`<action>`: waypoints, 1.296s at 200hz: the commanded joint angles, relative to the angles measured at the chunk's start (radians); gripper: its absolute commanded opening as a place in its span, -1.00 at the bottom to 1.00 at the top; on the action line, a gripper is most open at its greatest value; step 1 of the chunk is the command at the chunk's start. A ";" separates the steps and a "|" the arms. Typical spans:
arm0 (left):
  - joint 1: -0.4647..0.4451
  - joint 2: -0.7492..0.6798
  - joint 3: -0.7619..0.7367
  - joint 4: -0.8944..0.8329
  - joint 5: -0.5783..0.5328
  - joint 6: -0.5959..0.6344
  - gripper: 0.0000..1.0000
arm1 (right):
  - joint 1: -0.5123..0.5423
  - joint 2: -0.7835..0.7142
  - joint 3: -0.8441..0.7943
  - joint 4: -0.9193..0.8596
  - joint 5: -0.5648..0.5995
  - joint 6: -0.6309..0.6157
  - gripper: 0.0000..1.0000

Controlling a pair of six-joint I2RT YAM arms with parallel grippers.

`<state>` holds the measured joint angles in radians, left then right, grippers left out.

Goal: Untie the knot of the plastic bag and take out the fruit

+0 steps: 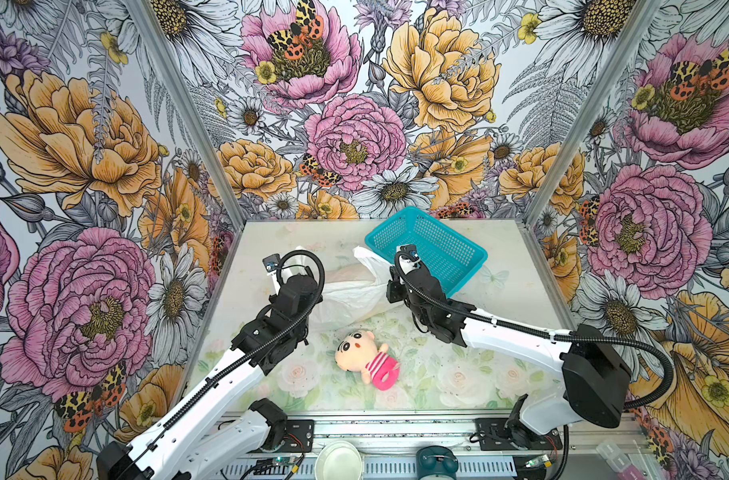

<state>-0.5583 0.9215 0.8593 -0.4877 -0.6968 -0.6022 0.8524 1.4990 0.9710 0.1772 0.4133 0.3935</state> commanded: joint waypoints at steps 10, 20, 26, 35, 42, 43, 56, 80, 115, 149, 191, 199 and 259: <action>0.068 0.001 0.021 0.002 0.078 0.038 -1.00 | 0.014 -0.064 -0.052 0.048 0.030 0.053 -0.95; 0.077 -0.017 0.017 0.003 0.091 0.047 -1.00 | 0.017 -0.078 -0.083 0.065 0.055 0.053 -0.68; 0.081 -0.028 0.015 0.002 0.100 0.056 -1.00 | 0.019 -0.086 -0.096 0.073 0.061 0.051 -0.50; 0.086 -0.042 0.012 0.001 0.115 0.066 -1.00 | 0.019 -0.091 -0.102 0.075 0.058 0.033 -0.21; 0.091 -0.051 0.012 0.001 0.128 0.072 -1.00 | 0.018 -0.091 -0.094 0.063 0.047 0.009 -0.02; 0.092 -0.051 0.012 0.001 0.129 0.073 -1.00 | 0.018 -0.090 -0.092 0.060 0.046 0.004 0.01; 0.102 -0.062 0.011 -0.006 0.159 0.080 -1.00 | 0.018 -0.083 -0.049 0.002 0.014 -0.054 0.26; 0.115 -0.078 0.017 -0.041 0.198 0.081 -0.92 | 0.016 -0.070 0.039 -0.137 -0.074 -0.175 0.67; 0.117 -0.148 0.005 -0.049 0.251 0.082 -0.11 | 0.012 0.027 0.211 -0.363 -0.132 -0.299 0.95; 0.109 -0.182 0.015 -0.065 0.310 0.101 0.48 | -0.006 0.142 0.334 -0.486 -0.143 -0.363 0.98; 0.098 -0.159 0.033 -0.102 0.304 0.114 0.86 | -0.048 0.266 0.452 -0.558 -0.151 -0.377 0.83; 0.096 -0.150 0.035 -0.105 0.308 0.120 0.90 | -0.053 0.281 0.465 -0.558 -0.154 -0.374 0.65; 0.038 -0.024 0.079 -0.106 0.281 0.155 0.98 | -0.054 0.235 0.472 -0.523 -0.107 -0.272 -1.00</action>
<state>-0.4915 0.8509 0.8967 -0.5850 -0.4053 -0.4808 0.7952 1.7931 1.4227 -0.3695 0.2779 0.0643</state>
